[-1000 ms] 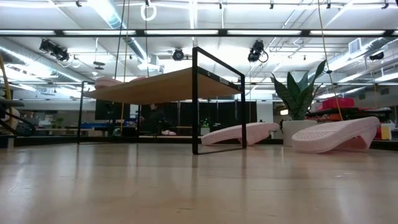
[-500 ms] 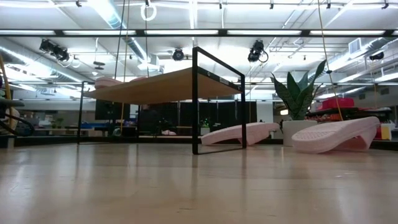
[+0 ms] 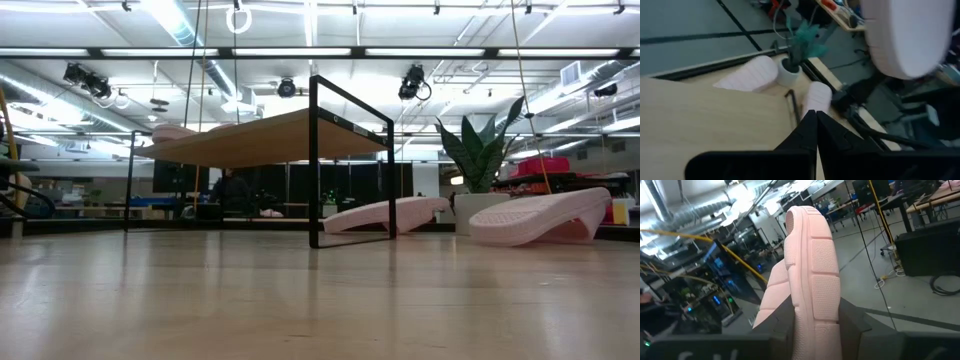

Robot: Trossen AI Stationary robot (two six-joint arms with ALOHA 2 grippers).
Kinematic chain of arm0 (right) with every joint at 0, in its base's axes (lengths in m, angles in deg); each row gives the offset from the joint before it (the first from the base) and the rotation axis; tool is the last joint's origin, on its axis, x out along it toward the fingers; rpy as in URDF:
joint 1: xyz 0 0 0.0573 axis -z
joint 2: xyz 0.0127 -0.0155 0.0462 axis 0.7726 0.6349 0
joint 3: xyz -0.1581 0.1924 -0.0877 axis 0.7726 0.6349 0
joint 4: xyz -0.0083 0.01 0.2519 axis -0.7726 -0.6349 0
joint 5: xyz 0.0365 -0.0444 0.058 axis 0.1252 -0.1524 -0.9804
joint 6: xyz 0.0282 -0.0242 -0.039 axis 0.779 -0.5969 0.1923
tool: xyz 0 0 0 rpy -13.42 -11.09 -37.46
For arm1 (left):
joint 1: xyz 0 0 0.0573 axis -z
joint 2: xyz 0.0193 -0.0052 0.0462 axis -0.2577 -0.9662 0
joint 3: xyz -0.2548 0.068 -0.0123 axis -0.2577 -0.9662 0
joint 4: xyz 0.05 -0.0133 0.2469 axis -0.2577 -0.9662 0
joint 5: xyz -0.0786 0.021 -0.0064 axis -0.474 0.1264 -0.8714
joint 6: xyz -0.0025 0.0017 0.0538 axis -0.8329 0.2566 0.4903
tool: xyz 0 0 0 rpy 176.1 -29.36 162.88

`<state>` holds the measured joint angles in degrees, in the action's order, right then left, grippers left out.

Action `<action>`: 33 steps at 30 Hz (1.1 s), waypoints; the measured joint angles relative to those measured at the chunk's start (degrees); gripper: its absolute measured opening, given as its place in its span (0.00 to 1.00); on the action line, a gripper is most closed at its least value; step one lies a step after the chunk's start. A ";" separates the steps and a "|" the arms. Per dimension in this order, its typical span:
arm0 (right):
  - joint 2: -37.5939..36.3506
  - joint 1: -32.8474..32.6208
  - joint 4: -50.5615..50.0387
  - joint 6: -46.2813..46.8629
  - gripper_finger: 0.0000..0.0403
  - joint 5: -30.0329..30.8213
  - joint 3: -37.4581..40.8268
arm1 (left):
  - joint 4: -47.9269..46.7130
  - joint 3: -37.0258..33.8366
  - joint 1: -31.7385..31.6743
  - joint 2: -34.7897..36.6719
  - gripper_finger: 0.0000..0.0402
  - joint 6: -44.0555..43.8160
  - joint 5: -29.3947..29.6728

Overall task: Pick and place slides into the shelf
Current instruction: Put the pink slipper on the shelf

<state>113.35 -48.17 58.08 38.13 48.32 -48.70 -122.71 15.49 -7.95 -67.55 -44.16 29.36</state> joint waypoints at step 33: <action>-19.36 2.37 8.88 -4.99 0.24 3.66 15.04 | 71.81 0.00 -7.85 -24.88 0.46 -6.38 -12.75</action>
<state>93.99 -45.80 66.96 33.14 51.98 -33.66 -50.89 15.49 -15.80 -92.43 -50.54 16.61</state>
